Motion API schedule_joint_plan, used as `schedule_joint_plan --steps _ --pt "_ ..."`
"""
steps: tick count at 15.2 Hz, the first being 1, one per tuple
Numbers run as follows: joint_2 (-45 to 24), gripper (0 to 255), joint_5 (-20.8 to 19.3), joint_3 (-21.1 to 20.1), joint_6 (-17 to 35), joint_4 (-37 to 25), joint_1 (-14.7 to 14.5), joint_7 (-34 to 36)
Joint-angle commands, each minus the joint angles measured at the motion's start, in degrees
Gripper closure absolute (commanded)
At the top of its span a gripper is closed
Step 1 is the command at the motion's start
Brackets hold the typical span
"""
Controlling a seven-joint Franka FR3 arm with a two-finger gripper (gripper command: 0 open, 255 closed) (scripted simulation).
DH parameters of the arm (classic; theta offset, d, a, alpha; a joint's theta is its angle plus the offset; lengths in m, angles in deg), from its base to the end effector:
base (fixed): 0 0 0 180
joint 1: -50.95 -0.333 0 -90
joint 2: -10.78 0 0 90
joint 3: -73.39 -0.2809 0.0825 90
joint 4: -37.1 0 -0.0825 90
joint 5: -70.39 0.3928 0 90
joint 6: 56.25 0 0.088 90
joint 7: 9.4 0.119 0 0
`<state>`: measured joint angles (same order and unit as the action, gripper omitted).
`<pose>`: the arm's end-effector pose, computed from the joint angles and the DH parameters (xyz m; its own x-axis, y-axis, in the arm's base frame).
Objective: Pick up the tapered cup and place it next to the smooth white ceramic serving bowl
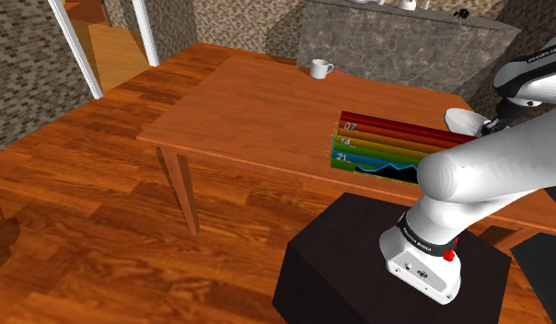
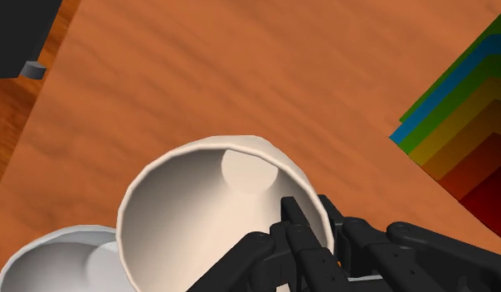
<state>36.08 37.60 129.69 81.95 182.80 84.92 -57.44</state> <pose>0.0157 -0.4625 0.3227 0.9501 -0.3068 0.0564 -0.3119 -0.9315 0.1871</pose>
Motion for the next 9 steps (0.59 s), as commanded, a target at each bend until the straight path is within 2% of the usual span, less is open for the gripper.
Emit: schedule_joint_plan --steps 1,2,3,8,9 --pt "-0.03 255 0.01 0.03 0.05 -0.01 -0.02 -0.01" --pt "-0.03 255 0.01 0.03 0.05 -0.01 -0.02 -0.01" --pt "-0.03 0 0.01 0.03 0.05 -0.01 -0.02 -0.01" --pt "-0.03 0 0.01 0.03 0.05 -0.01 -0.02 -0.01" --pt "2.01 0 -0.36 -1.82 -2.56 -0.5 1.08 0.38"
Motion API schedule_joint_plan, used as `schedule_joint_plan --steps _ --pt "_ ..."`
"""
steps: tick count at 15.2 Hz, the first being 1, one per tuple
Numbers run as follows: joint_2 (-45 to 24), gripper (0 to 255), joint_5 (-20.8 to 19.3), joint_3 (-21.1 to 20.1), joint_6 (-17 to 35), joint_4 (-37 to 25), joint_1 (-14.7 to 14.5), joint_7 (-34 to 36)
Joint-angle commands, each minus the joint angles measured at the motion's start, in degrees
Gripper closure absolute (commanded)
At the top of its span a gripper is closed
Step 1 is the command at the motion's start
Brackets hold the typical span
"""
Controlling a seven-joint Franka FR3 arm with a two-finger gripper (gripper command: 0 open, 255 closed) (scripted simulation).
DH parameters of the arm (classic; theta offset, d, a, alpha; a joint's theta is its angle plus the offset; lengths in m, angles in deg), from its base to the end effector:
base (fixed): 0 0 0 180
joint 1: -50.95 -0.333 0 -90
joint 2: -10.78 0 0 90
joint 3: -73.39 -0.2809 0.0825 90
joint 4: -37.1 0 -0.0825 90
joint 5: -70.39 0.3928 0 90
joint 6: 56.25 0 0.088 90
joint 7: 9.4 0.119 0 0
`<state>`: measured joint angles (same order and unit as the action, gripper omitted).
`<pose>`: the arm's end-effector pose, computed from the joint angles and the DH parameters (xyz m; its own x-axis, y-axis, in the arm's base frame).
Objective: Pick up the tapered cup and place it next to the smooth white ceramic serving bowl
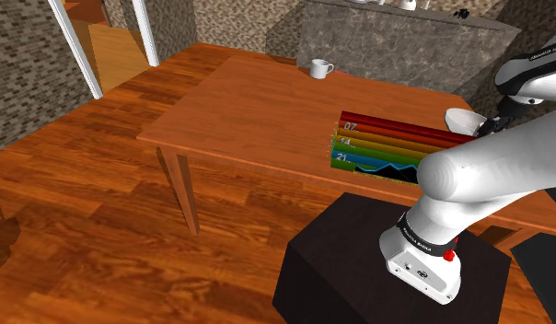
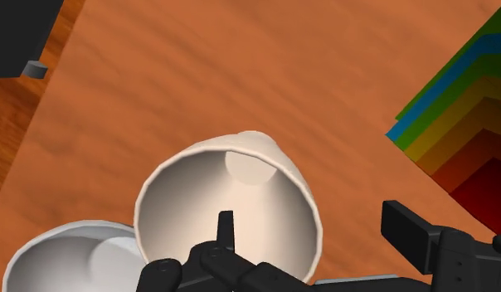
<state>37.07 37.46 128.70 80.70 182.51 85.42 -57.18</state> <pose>0.0171 -0.4621 0.3300 0.9501 -0.3065 0.0575 -0.3118 -0.9313 0.1881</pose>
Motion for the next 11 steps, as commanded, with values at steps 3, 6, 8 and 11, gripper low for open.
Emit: schedule_joint_plan --steps 3,6,8,11 --pt "5.85 0 -0.28 -5.36 -8.2 -1.93 2.76 0.65" --pt "5.84 0 -0.26 -5.38 -8.19 -1.93 2.79 0.64" --pt "5.84 0 -0.26 -5.38 -8.19 -1.93 2.78 0.63" --pt "5.84 0 -0.26 -5.38 -8.19 -1.93 2.78 0.63"
